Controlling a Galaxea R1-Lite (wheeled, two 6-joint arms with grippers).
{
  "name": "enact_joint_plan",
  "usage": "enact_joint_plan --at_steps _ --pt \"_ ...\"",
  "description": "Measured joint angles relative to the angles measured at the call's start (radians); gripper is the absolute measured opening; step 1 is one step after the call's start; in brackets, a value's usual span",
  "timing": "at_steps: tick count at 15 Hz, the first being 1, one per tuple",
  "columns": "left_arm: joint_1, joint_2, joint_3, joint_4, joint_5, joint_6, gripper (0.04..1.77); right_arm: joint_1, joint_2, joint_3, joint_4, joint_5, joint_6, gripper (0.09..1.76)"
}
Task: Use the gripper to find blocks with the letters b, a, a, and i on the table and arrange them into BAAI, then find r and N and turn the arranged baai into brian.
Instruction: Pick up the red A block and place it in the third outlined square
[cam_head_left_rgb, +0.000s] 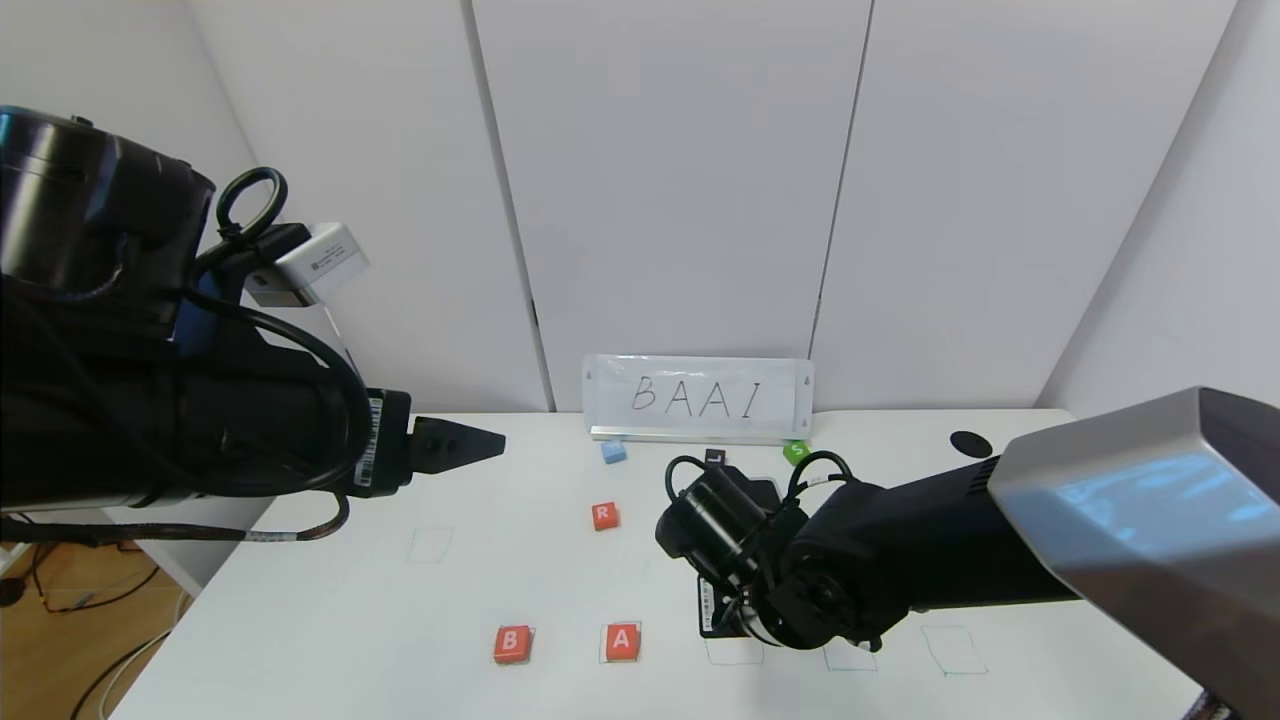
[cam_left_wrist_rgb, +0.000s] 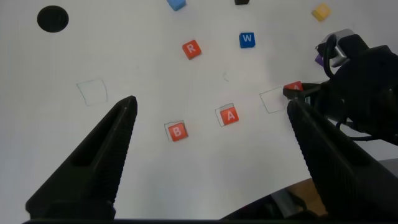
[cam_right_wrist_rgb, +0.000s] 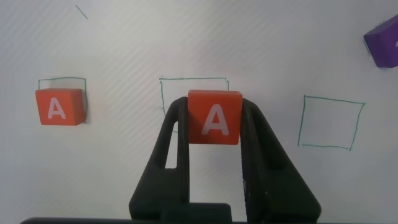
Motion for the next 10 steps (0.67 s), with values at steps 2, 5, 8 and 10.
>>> enact_joint_plan --at_steps 2,5,8,10 --pt "-0.001 -0.003 0.000 0.001 0.000 0.000 1.72 0.002 0.018 0.000 -0.001 -0.001 0.006 0.53" --pt "-0.002 -0.007 0.001 0.002 0.000 0.005 1.72 0.015 0.040 0.000 -0.005 -0.003 0.007 0.53" --pt "-0.011 -0.010 0.003 0.002 0.003 0.006 1.72 0.025 0.055 0.005 -0.031 -0.001 0.007 0.53" --pt "-0.014 -0.014 0.008 -0.001 0.004 0.008 1.72 0.028 0.069 0.008 -0.043 -0.001 0.007 0.53"
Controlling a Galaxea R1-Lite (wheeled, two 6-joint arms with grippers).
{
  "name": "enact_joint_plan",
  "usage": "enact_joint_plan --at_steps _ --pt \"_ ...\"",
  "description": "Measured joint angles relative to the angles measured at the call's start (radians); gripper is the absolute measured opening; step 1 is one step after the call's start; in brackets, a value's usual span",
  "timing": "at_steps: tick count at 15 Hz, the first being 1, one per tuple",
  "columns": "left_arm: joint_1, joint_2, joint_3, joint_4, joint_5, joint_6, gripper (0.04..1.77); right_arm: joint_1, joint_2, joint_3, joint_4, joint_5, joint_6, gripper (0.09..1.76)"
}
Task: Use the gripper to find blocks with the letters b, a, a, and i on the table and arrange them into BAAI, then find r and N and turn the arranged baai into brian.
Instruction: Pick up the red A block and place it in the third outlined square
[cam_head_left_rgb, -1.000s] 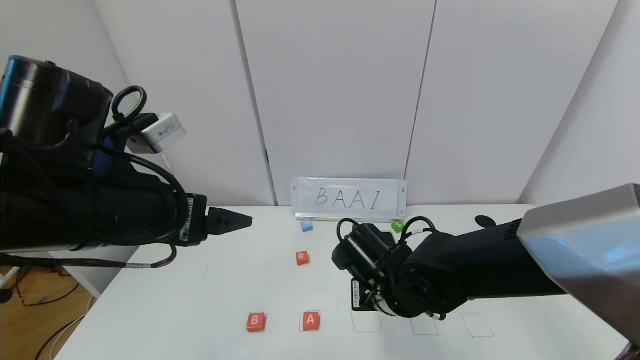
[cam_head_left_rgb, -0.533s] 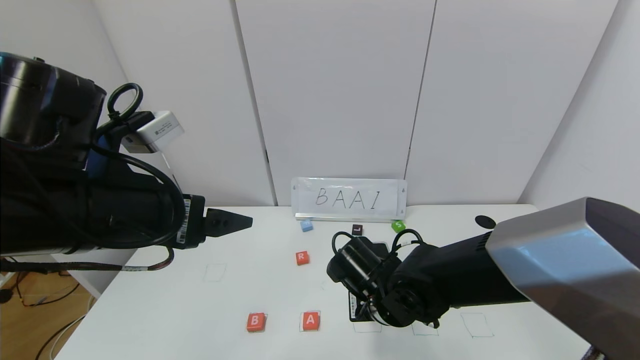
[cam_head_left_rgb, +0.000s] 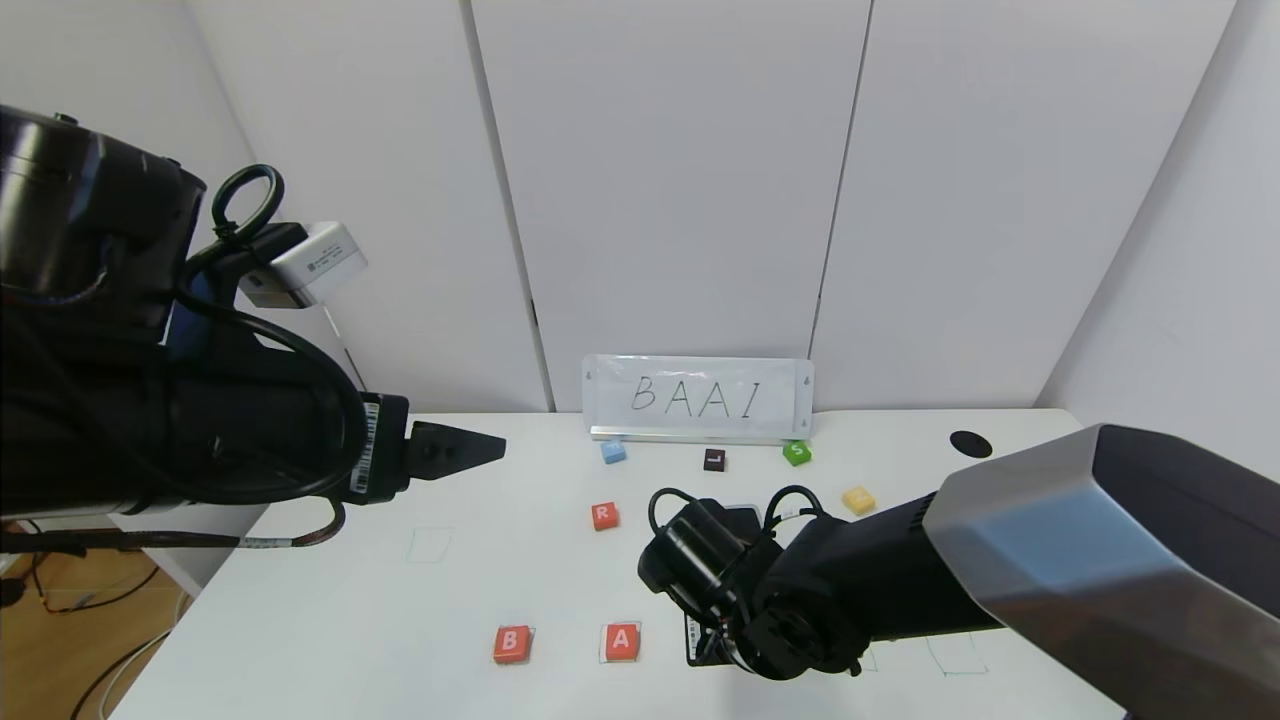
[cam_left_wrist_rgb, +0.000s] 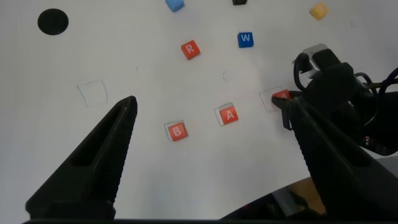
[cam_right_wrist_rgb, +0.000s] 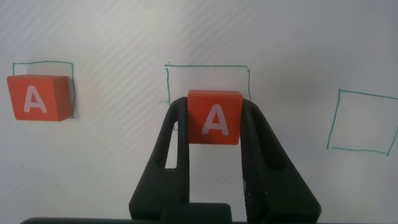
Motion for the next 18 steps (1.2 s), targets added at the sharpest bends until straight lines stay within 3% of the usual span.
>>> enact_joint_plan --at_steps 14,18 --pt "-0.014 -0.009 0.009 0.000 0.002 0.004 1.72 0.001 0.046 0.003 -0.030 0.004 -0.008 0.53" --pt "-0.016 -0.009 0.009 0.000 0.002 0.004 1.72 -0.008 0.046 0.003 -0.030 0.004 -0.008 0.96"
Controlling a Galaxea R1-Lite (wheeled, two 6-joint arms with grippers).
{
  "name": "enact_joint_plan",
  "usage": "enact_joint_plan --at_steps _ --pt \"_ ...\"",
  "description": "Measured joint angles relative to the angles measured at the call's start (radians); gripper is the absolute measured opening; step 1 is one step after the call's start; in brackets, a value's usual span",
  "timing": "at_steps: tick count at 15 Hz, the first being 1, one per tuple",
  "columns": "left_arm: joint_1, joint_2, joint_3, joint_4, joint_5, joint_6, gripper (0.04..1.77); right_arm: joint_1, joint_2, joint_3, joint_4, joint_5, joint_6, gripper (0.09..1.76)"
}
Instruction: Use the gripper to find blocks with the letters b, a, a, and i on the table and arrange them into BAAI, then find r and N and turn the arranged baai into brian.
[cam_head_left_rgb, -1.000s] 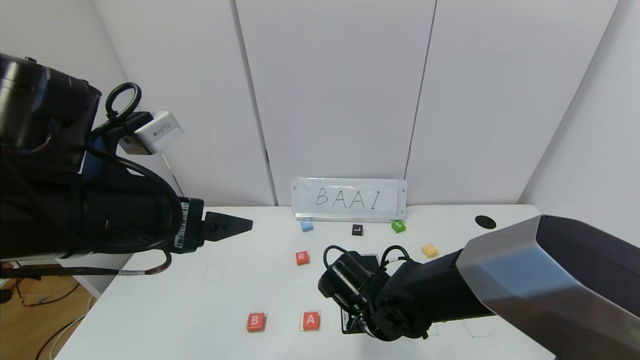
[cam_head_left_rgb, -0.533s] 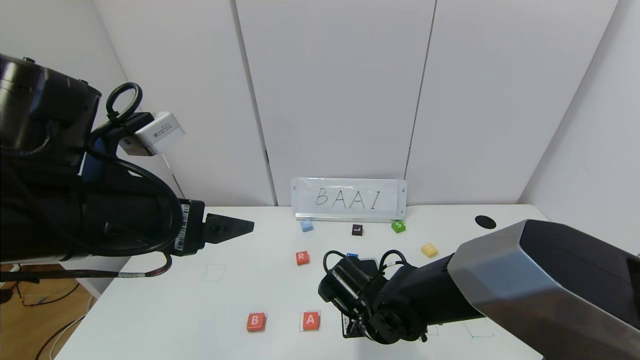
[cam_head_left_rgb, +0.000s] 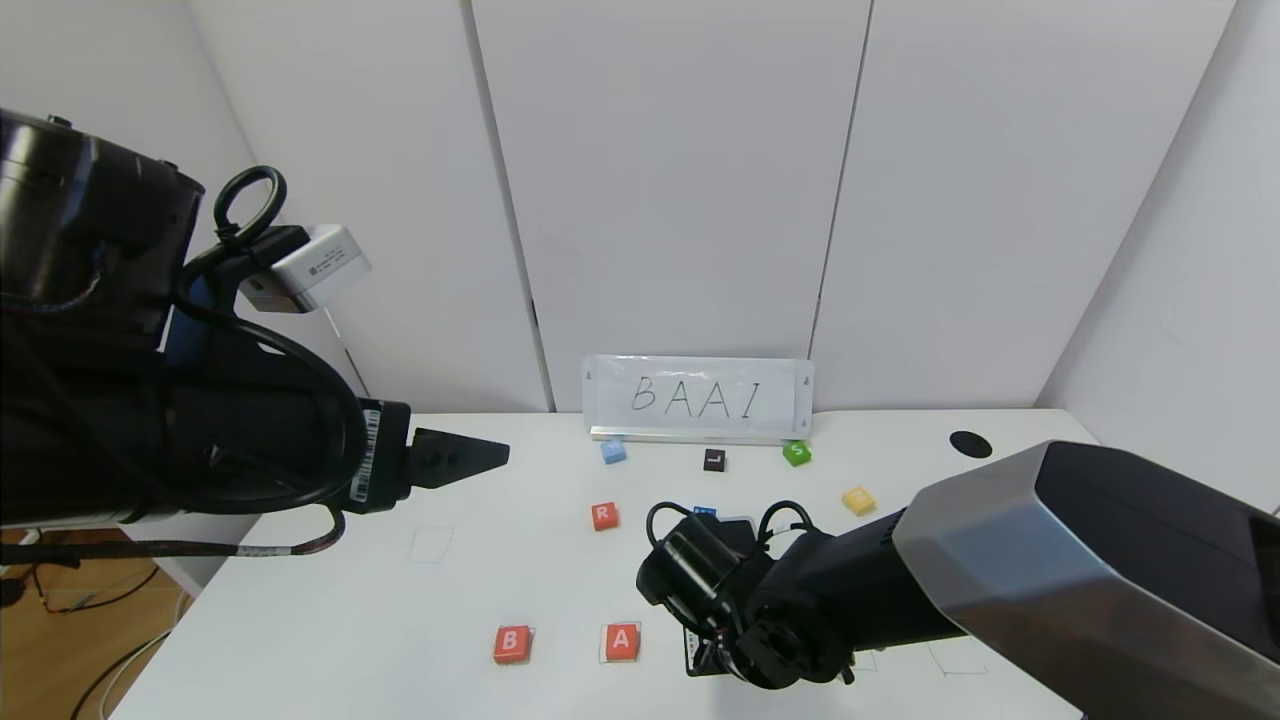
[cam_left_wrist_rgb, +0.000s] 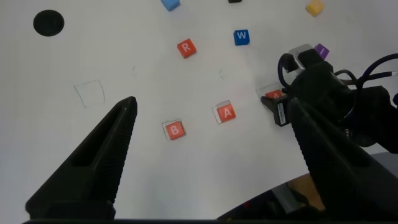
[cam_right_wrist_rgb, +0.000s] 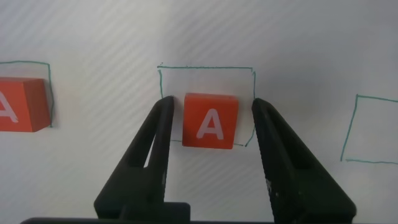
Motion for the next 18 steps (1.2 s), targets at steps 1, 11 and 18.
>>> enact_joint_plan --at_steps 1,11,18 --pt "0.000 0.000 0.000 0.000 0.000 0.000 1.72 0.003 -0.001 0.000 0.000 0.000 0.003 1.05" --pt "0.000 0.001 0.004 -0.003 0.000 0.001 1.72 -0.017 -0.090 0.007 0.016 0.004 -0.023 1.53" --pt "0.000 0.000 0.004 -0.002 0.000 0.008 1.72 -0.085 -0.202 0.099 0.020 0.036 -0.166 1.63"
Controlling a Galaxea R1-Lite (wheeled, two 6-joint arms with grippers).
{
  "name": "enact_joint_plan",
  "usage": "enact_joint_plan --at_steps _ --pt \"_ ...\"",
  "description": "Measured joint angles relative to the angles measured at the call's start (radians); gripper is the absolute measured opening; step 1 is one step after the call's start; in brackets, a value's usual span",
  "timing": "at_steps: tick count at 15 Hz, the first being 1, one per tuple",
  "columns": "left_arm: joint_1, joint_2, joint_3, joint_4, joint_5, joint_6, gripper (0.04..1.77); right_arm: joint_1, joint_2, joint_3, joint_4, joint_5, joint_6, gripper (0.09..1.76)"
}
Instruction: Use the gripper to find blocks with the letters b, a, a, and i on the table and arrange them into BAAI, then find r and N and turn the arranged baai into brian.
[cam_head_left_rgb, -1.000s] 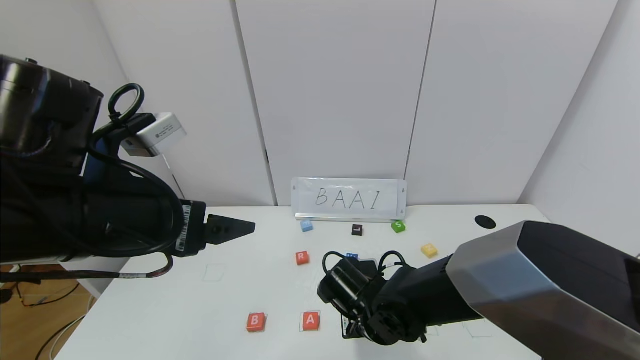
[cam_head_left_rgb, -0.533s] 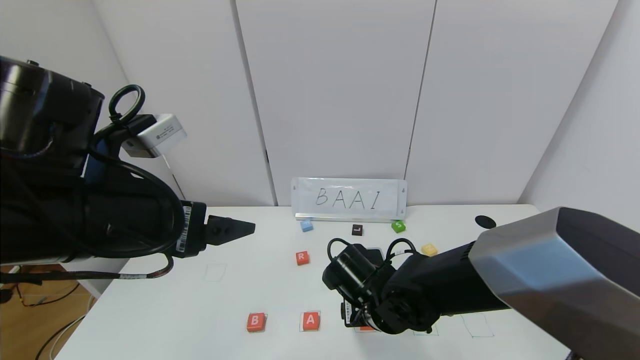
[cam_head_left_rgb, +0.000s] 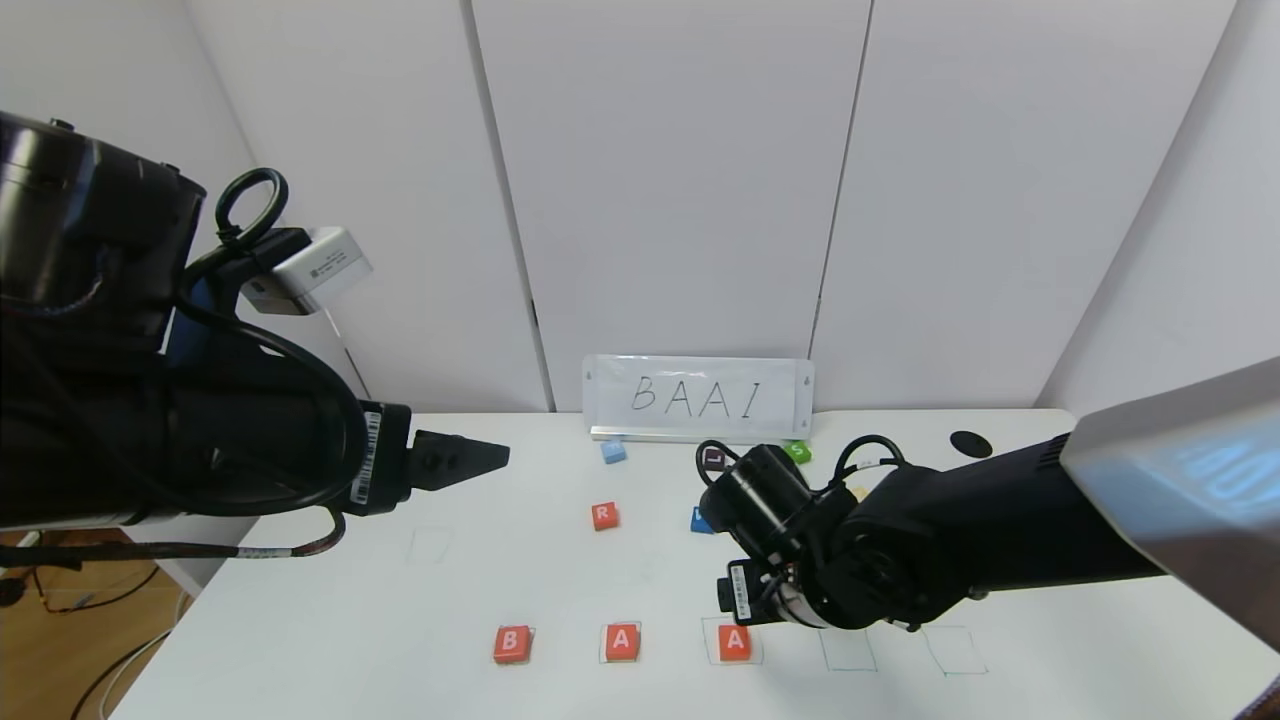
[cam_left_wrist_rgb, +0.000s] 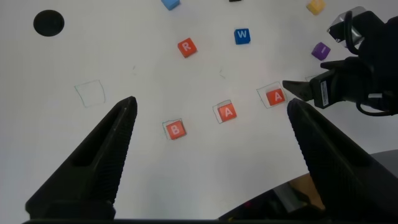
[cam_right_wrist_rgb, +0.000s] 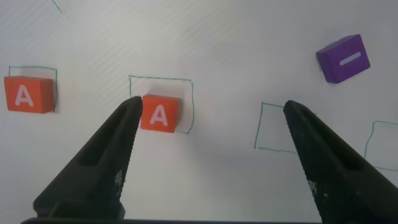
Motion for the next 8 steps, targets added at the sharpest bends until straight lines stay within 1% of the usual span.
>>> enact_joint_plan --at_steps 2,4,6,8 --pt "0.000 -0.001 0.002 0.002 0.000 0.004 1.72 -0.029 -0.046 0.058 -0.001 0.074 -0.110 1.65" --pt "-0.004 -0.004 0.006 0.000 0.001 0.007 1.72 -0.076 -0.087 0.104 -0.004 0.130 -0.217 1.66" --pt "-0.009 -0.006 0.009 -0.001 0.001 0.007 1.72 -0.122 -0.108 0.123 -0.007 0.169 -0.277 1.67" --pt "-0.011 -0.007 0.010 -0.001 0.001 0.007 1.72 -0.172 -0.116 0.132 -0.008 0.232 -0.369 1.68"
